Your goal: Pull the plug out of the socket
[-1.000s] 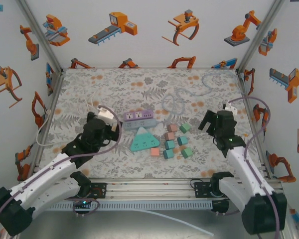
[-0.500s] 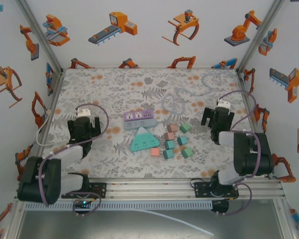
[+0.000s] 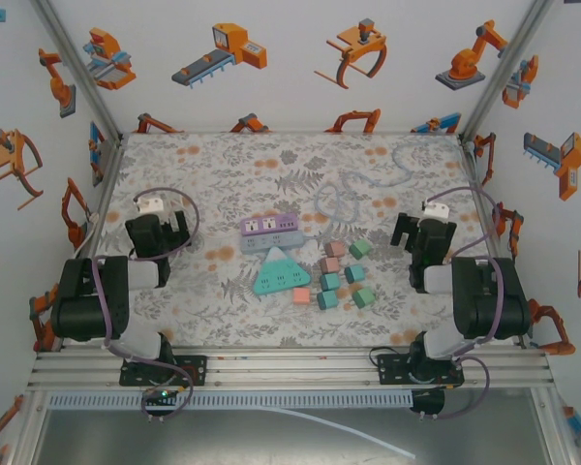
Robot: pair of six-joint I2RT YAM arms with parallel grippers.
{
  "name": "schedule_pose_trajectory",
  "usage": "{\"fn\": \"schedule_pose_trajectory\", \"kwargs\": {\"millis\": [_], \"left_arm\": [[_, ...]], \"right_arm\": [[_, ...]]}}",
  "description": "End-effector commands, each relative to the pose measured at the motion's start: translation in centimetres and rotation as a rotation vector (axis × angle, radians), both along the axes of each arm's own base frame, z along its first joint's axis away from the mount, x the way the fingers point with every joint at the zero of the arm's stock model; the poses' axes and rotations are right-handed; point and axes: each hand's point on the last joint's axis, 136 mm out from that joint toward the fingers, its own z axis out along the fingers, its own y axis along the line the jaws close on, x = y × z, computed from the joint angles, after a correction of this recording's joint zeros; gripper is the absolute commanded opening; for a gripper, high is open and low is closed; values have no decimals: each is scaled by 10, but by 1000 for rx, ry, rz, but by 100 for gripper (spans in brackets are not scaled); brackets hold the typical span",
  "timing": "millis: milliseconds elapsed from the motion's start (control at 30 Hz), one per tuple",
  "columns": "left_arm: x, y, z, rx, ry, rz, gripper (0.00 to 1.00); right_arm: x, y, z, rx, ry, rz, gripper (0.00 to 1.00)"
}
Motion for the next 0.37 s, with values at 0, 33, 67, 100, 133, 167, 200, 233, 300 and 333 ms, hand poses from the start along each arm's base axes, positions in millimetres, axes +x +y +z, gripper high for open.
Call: {"fn": "schedule_pose_trajectory", "kwargs": {"millis": [0, 33, 67, 100, 133, 167, 200, 233, 300, 333], "left_arm": [[5, -5, 12, -17, -51, -15, 97], [5, -6, 11, -19, -50, -15, 97], [5, -5, 12, -18, -54, -14, 97], [5, -6, 11, -18, -54, -16, 97], [5, -6, 12, -18, -52, -14, 97], [5, -5, 11, -18, -50, -14, 97], [5, -5, 11, -18, -51, -14, 97], [5, -6, 11, -17, -51, -15, 97], [5, -6, 11, -18, -50, -15, 97], [5, -5, 12, -18, -52, -14, 97]], "right_arm": [[8, -5, 15, -13, -59, -20, 99], [9, -4, 15, -12, -56, -14, 99], [9, -4, 15, -14, -56, -14, 99], [9, -4, 15, -13, -55, -11, 99], [11, 3, 13, -8, -47, 29, 99], [15, 10, 14, -2, -40, 77, 99], [15, 10, 14, 4, -40, 83, 99], [14, 10, 14, 4, -40, 81, 99], [13, 9, 13, -1, -39, 78, 99], [12, 8, 14, -1, -45, 70, 99]]}}
